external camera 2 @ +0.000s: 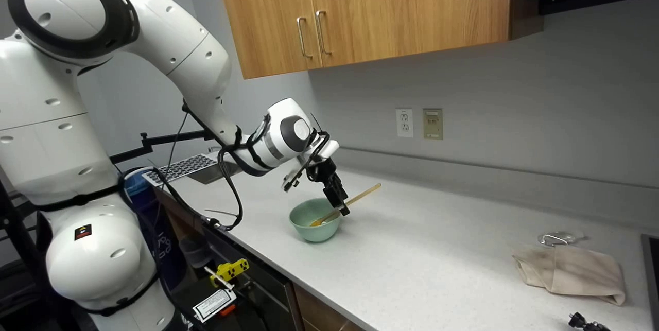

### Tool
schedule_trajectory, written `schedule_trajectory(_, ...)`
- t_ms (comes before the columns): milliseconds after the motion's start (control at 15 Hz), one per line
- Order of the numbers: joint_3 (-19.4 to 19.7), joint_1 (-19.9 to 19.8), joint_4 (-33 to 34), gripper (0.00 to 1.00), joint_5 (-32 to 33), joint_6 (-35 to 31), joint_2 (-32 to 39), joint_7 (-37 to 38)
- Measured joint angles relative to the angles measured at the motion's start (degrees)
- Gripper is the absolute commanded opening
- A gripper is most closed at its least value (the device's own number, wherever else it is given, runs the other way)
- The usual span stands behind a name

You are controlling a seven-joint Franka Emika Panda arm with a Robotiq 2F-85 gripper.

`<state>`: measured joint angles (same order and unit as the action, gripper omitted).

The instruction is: Use the ladle to stir in the bowl

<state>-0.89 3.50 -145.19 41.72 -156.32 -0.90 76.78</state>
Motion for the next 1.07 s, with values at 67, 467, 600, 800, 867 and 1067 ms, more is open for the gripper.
schedule_trajectory(67, -0.11, 0.14, 0.29, 1.00, -1.19, 0.58, -0.29, -2.10)
schedule_trajectory(467, -0.79, 0.20, 1.63, 1.00, -8.20, 3.43, -1.87, -15.14)
schedule_trajectory(600, -1.27, 0.20, 1.89, 1.00, -11.94, 5.00, -2.13, -21.04)
schedule_trajectory(800, -1.73, 0.20, 2.92, 1.00, -13.96, 7.72, -2.32, -27.12)
schedule_trajectory(867, -1.76, 0.19, 3.29, 1.00, -13.96, 8.29, -2.37, -28.45)
schedule_trajectory(1067, -1.76, 0.17, 4.16, 1.00, -13.96, 8.92, -2.53, -32.32)
